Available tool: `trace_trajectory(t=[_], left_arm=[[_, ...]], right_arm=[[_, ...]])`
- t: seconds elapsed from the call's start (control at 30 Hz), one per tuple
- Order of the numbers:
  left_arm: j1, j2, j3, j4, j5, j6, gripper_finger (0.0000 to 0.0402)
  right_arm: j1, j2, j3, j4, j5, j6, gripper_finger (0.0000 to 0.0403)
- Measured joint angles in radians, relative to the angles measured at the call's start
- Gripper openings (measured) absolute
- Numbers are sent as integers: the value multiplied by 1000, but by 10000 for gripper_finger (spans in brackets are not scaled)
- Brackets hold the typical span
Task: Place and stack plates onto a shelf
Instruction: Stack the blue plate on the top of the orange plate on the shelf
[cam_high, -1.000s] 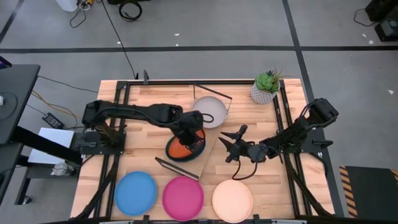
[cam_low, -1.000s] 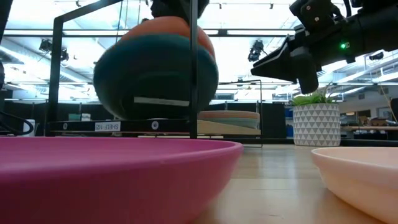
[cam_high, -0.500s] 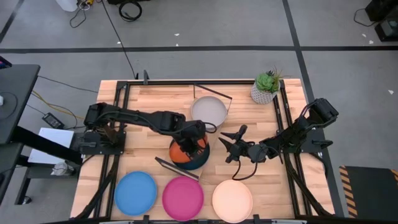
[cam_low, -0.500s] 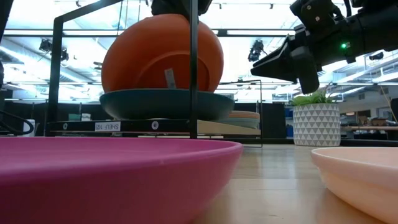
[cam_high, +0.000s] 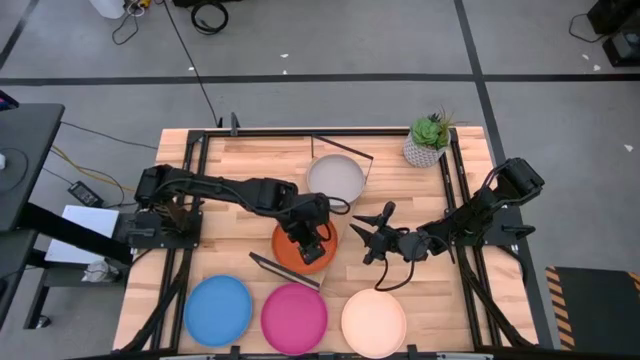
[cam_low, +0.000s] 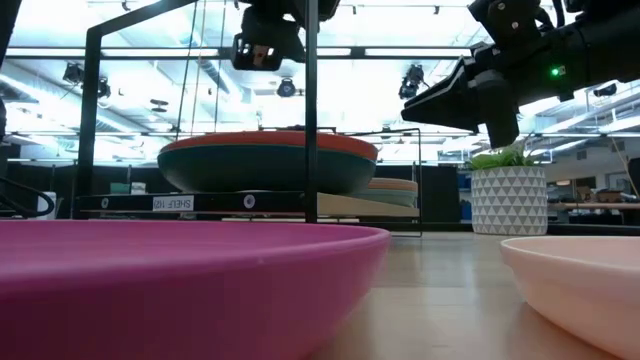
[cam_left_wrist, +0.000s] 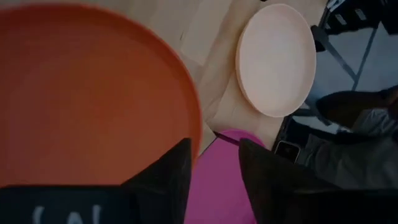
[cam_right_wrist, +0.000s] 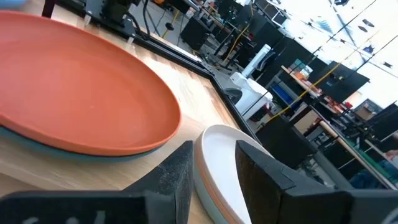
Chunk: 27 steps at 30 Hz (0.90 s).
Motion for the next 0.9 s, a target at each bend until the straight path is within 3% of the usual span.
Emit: trace_trajectory(t=[0.27,0.4,0.53,0.67,0.9], left_arm=[[-8,-106,-1,23,-24,189,144],[-91,-186,0,149,10,375,144],[-209,-222,0,281,10,423,143],[-352,-217,1,246,-36,278,143],[-595,-138,-1,-58,-271,-233,142]], right_arm=[[22,0,0,-8,0,18,125],[38,0,0,-8,4,18,125],[43,0,0,-15,5,18,125],[43,-1,0,-27,8,33,125],[33,-1,0,-10,10,4,125]])
